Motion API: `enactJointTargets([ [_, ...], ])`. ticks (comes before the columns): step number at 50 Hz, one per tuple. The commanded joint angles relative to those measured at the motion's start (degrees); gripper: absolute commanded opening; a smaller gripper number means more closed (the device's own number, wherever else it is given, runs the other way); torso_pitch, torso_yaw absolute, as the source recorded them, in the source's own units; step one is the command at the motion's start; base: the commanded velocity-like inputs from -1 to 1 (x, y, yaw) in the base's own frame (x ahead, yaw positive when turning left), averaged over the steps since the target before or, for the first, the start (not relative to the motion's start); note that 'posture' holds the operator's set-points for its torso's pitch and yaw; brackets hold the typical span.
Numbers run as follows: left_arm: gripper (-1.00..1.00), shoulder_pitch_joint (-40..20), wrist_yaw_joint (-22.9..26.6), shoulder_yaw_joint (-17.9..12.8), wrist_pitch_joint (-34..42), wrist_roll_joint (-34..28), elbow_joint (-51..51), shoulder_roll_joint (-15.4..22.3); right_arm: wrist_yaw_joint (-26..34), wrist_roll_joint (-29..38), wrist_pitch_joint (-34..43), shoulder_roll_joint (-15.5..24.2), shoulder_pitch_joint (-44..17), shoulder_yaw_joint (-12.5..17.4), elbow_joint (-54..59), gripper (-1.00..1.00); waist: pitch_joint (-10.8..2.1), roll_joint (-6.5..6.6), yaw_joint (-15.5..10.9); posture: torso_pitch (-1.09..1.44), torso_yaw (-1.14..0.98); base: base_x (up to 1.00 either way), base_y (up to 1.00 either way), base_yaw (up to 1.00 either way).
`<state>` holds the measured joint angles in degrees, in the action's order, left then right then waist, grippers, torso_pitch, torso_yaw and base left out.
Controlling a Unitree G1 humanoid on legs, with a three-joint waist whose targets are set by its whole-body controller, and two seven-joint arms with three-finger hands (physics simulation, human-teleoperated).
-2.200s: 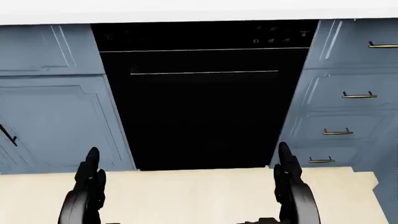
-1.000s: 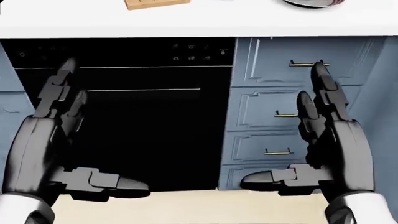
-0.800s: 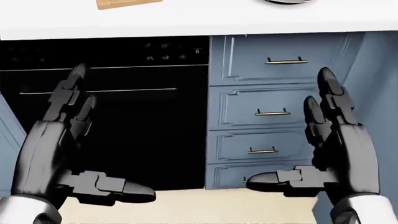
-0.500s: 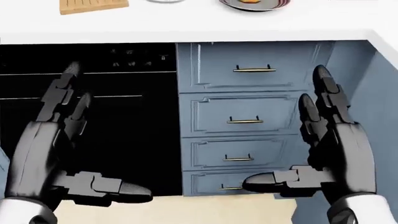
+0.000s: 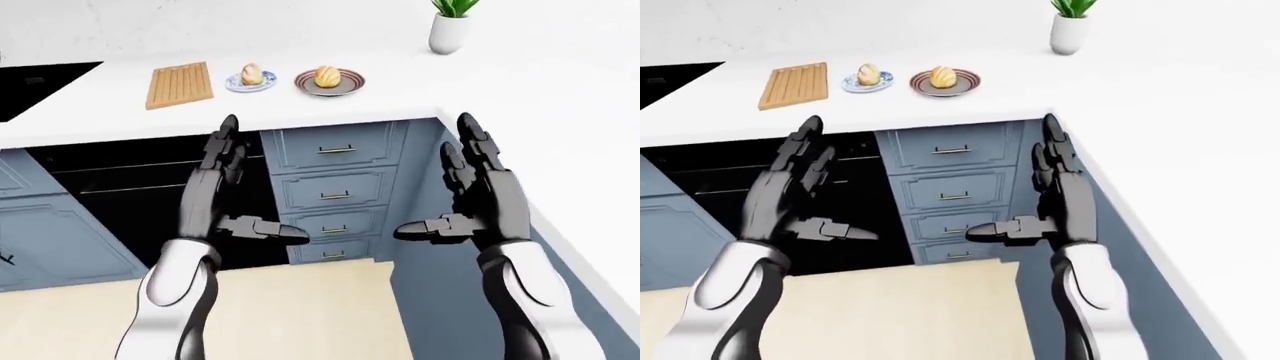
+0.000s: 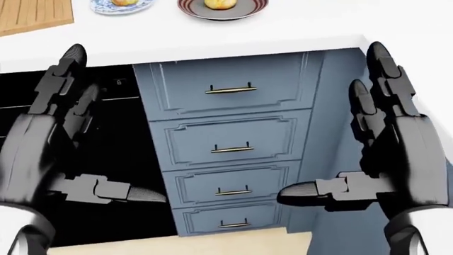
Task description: Place all breads on the cutting board.
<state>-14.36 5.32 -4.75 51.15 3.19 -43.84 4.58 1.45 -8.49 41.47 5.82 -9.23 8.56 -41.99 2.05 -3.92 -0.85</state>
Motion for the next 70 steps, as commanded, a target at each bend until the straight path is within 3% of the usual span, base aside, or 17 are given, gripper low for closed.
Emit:
enactJointTargets([
  [1,1.00,-1.2,-0.4,-0.7,-1.4,0.2,-2.0,0.5,0.5,-0.1,-0.1,0.0,-1.6,-0.1,-2.0,1.00,-0.92,-0.49,-0.2,0.00,0.00,0.18,1.00,0.00],
  [11,1.00,-4.5,-1.1,-1.4,2.9,1.2,-3.9,1.7,-0.5,-2.0,4.2,0.7,-5.0,1.8,-3.4,1.00,-0.78,0.91,-0.6,0.00,0.00,0.04,0.89,0.00],
  [15,1.00,-7.7,-1.7,-1.4,7.1,1.6,-5.6,2.3,-1.3,-4.1,6.4,1.6,-6.6,3.0,-4.6,1.00,-2.46,8.57,0.0,0.00,0.00,0.08,0.12,0.00],
  [16,1.00,-8.2,-1.9,-1.4,7.7,1.7,-5.8,2.4,-1.5,-4.7,6.7,1.8,-6.8,3.3,-4.7,1.00,-1.65,6.92,-0.3,0.00,0.00,0.08,0.00,0.00],
  [17,1.00,-8.9,-2.0,-1.4,8.1,1.8,-5.7,2.5,-2.0,-5.0,7.0,1.9,-7.1,3.6,-4.7,1.00,-0.28,7.39,-0.6,0.00,0.00,0.00,0.00,0.00],
  [25,1.00,-13.4,-2.7,-1.0,13.0,2.2,-7.1,3.2,-4.8,-9.5,10.2,4.1,-9.0,6.0,-6.7,1.00,-1.52,5.79,0.0,0.00,0.00,0.03,0.00,0.00],
  [39,1.00,-19.1,-3.6,-0.3,19.1,2.2,-9.1,3.6,-6.1,-12.9,10.0,5.8,-8.8,7.8,-7.5,1.00,-0.43,2.97,-0.2,0.00,0.00,0.30,0.00,0.00],
  [43,1.00,-20.3,-3.6,-0.2,19.9,2.0,-9.1,3.6,-6.8,-14.3,11.1,6.4,-9.4,8.7,-8.3,1.00,-1.30,-1.76,-0.3,0.00,0.00,0.33,0.00,0.00],
  [44,1.00,-20.3,-3.7,-0.1,20.0,2.0,-9.3,3.6,-6.9,-14.5,11.2,6.5,-9.4,8.9,-8.3,1.00,-0.59,0.75,0.2,0.00,0.00,0.33,0.00,0.00],
  [46,1.00,-20.2,-3.6,-0.1,20.0,2.0,-9.4,3.6,-7.1,-14.7,11.2,6.6,-9.4,8.8,-8.5,1.00,-0.44,-0.51,0.1,0.00,0.00,0.33,0.00,0.00],
  [51,1.00,-20.3,-3.4,-0.7,20.2,2.2,-9.7,3.8,-7.7,-16.5,10.7,6.8,-9.5,8.8,-9.7,1.00,-0.49,0.99,0.3,0.00,0.00,0.13,0.07,0.00],
  [53,1.00,-19.5,-3.4,-0.7,20.3,2.3,-10.5,3.7,-8.2,-17.3,10.9,6.9,-9.9,9.0,-9.9,1.00,-0.34,-1.12,-2.1,0.00,0.00,0.00,0.36,0.44],
  [58,1.00,-19.7,-3.5,-1.0,20.8,2.6,-11.0,3.8,-8.9,-18.3,10.8,7.2,-10.1,9.1,-9.7,1.00,-0.69,6.68,-0.4,0.00,0.00,0.00,0.00,0.89],
  [59,1.00,-19.8,-3.6,-1.0,20.8,2.6,-11.0,3.8,-9.1,-18.4,10.9,7.4,-10.2,9.1,-9.8,1.00,-1.17,6.28,1.1,0.00,0.00,0.00,0.77,0.00],
  [60,1.00,-19.7,-3.6,-1.0,20.7,2.6,-10.9,3.8,-9.3,-18.6,10.8,7.5,-10.3,9.2,-9.5,1.00,0.54,3.45,-0.4,0.00,0.00,0.00,0.59,0.00],
  [66,1.00,-19.5,-3.8,-0.5,20.2,2.5,-10.5,3.8,-10.7,-19.1,10.0,8.2,-10.2,10.0,-8.1,1.00,-0.15,4.91,-0.7,0.00,0.00,0.07,0.03,0.00],
  [70,1.00,-19.6,-3.8,-0.3,20.4,2.4,-10.6,3.7,-11.0,-19.3,9.9,8.4,-10.2,10.0,-8.3,1.00,0.76,2.85,-0.3,0.00,0.00,0.22,0.00,0.00],
])
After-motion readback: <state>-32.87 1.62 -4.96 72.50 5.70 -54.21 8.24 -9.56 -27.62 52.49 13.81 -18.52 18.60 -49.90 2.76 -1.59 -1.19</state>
